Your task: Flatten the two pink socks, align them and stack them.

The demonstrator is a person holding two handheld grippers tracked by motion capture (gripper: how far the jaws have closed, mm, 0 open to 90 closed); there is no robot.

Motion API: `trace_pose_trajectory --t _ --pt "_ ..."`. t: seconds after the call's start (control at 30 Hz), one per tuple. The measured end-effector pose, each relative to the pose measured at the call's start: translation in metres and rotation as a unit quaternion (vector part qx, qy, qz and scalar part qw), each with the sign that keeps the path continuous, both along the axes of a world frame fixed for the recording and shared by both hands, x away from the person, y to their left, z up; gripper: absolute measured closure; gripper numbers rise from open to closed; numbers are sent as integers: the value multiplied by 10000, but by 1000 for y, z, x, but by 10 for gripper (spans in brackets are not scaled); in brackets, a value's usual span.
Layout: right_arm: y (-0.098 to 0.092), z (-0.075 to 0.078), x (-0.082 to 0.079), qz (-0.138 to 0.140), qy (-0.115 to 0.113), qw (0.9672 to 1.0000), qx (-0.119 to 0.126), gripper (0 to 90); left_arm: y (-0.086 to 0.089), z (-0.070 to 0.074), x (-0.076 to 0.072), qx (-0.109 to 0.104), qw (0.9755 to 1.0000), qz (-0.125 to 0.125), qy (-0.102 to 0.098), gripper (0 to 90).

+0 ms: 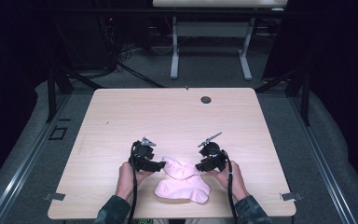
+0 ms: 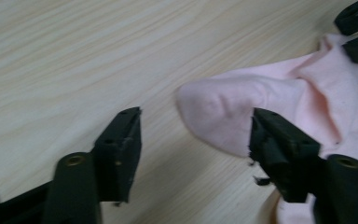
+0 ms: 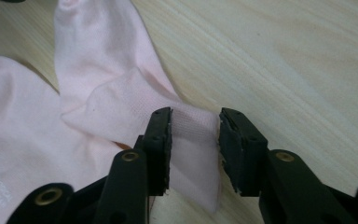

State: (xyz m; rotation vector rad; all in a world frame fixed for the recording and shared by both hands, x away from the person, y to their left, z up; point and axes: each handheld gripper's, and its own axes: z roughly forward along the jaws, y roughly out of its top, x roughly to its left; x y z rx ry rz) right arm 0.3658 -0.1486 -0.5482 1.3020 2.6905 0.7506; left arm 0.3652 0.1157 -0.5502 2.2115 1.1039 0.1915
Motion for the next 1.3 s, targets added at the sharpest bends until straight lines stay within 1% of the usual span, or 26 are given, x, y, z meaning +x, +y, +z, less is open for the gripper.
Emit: trace_pose_trajectory --t 0.07,0.1,0.17,0.2,0.23,0.33,0.37,0.4,0.43,0.5,0.57,0.6,0.7,0.73,0.77,0.83,0.87,0.93,0.97,1.0,1.1,1.13,1.17,1.23,1.27,1.3 --pt "-2 -1 2 90 -2 9998 -160 707 -10 -1 4 158 9998 -139 22 474" --pt "-1 -4 1 4 1 10000 -83 727 -10 -1 4 158 9998 -139 22 493" --pt "-2 -5 2 62 7 9998 -166 766 -20 -5 7 321 9991 -277 63 583" --pt "-1 -7 1 6 -18 10000 -62 788 -22 -7 8 403 9986 -326 72 618" --pt "-2 -6 1 13 -24 10000 -83 813 -24 -8 8 465 9983 -325 95 662" --pt "-2 -6 1 25 -49 10000 -12 855 -25 -11 9 518 9981 -309 79 775" --pt "-3 -5 0 47 -79 10000 -26 869 -25 -11 9 532 9981 -305 72 775" --pt "-4 -4 -1 -16 -136 9998 112 877 -25 -11 9 514 9982 -304 82 837" --pt "-6 -2 -1 34 -170 9998 88 879 -25 -11 9 514 9982 -304 82 855" --pt "-6 1 -2 6 -187 9997 143 881 -23 -12 10 459 9985 -273 87 860" --pt "-12 12 -6 -100 -375 9987 332 885 -20 -12 10 446 9987 -243 88 863" --pt "-13 15 -6 -135 -430 9982 397 886 -18 -11 10 495 9984 -249 78 862" --pt "-19 27 -10 -245 -589 9960 620 887 -13 -10 10 468 9987 -180 107 846" --pt "-21 30 -12 -267 -652 9946 761 887 -12 -10 10 445 9988 -175 111 813" --pt "-21 32 -13 -268 -685 9941 797 887 -11 -9 9 416 9989 -174 114 775" --pt "-19 35 -16 -257 -737 9932 870 887 -10 -2 5 331 9992 -228 41 637" --pt "-19 35 -16 -242 -761 9931 863 886 -10 2 1 201 9993 -304 -48 608" --pt "-17 36 -16 -219 -766 9930 869 886 -11 8 -3 -71 9991 -418 -62 549" --pt "-17 37 -16 -224 -759 9931 869 886 -11 8 -3 -71 9991 -418 -62 524" --pt "-16 37 -16 -268 -780 9923 924 886 -13 13 -8 -382 9974 -603 -53 515" --pt "-16 40 -17 -309 -816 9910 1019 886 -22 15 -12 -557 9950 -831 -25 476" --pt "-16 40 -17 -309 -816 9910 1019 886 -22 15 -12 -557 9950 -831 -25 467" --pt "-17 41 -17 -304 -830 9907 1037 886 -25 14 -12 -557 9941 -929 -14 467" --pt "-17 42 -18 -345 -857 9890 1153 886 -43 9 -16 -294 9930 -1147 3 466" --pt "-17 42 -18 -345 -857 9890 1153 886 -43 9 -16 -294 9930 -1147 3 490" --pt "-18 42 -18 -339 -845 9888 1180 886 -48 7 -17 -234 9911 -1312 46 536"
